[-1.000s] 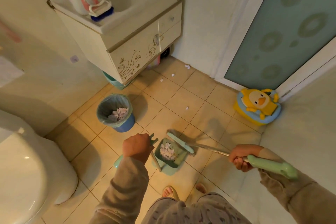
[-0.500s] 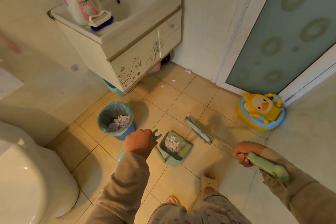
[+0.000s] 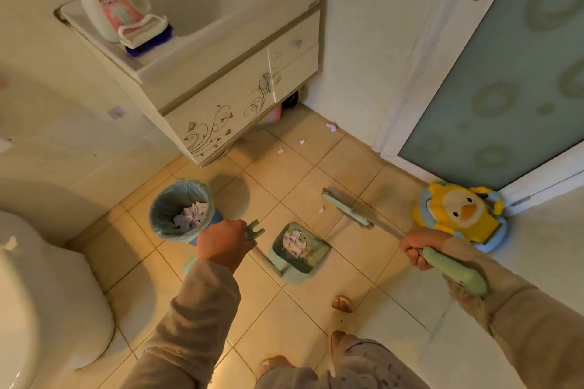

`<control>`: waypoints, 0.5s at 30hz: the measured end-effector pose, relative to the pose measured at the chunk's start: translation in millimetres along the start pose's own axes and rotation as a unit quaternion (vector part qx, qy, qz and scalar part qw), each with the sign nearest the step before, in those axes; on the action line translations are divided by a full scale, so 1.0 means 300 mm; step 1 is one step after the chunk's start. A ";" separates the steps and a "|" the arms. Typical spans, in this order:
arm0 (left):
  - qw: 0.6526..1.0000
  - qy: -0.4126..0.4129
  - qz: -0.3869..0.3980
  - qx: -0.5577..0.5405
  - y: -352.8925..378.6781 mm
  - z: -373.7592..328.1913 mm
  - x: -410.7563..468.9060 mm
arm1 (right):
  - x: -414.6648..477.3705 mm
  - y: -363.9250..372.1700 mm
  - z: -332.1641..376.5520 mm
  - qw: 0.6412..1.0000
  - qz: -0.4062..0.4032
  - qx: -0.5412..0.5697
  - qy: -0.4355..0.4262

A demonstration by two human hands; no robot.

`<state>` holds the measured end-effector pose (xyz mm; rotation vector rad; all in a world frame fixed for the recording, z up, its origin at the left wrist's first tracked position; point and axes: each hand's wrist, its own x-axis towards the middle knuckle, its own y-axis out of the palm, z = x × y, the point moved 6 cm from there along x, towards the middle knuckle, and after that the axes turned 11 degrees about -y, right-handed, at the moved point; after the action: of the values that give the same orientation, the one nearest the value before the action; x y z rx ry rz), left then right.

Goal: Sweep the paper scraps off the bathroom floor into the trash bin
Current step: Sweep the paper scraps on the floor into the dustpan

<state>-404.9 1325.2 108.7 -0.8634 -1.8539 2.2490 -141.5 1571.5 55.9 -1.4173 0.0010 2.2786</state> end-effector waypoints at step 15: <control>0.998 -0.015 0.018 0.054 -0.051 -0.116 0.093 | 0.086 0.066 0.157 0.962 0.101 -0.251 0.042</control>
<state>-415.6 1371.1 109.5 -0.8567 -1.7237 2.3725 -198.5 1574.5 51.6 -1.8359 -0.4553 2.4929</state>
